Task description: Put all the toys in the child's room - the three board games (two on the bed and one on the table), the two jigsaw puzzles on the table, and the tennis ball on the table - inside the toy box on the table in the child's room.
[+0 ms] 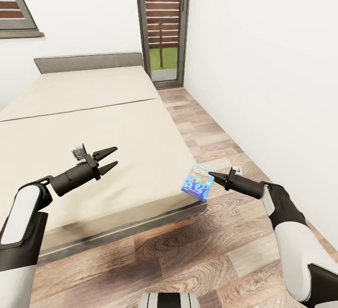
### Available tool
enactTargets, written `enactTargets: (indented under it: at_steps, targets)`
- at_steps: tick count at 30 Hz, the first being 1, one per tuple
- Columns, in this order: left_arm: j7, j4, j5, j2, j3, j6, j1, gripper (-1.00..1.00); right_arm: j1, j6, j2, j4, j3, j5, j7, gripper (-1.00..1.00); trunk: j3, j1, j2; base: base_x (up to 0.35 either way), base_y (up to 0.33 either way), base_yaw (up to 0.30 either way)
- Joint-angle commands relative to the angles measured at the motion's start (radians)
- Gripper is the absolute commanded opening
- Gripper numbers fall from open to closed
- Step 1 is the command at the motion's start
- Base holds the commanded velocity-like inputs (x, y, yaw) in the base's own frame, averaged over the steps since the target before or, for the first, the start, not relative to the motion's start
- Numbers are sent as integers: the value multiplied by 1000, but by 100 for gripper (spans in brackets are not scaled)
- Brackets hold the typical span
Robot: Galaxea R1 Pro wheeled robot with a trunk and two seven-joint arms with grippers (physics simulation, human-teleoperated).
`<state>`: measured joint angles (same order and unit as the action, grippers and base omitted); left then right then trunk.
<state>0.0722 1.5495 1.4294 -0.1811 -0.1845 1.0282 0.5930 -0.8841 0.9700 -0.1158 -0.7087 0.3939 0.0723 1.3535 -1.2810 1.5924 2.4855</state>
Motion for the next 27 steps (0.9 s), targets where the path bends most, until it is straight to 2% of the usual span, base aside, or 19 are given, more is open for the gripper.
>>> enactTargets:
  at_steps: [1,13,27]
  targets:
    - [8,0,-7,0,-1,4,1,100,0,8,0,0,1,1,1,-100,-1,0,0,0,0,0]
    - [8,0,-7,0,-1,4,1,100,5,77,3,-72,-2,1,2,-100,-1,0,0,0,0,0]
    - [7,-1,-8,0,-1,4,1,100,7,77,4,-107,-2,0,3,-100,-1,0,0,0,0,0]
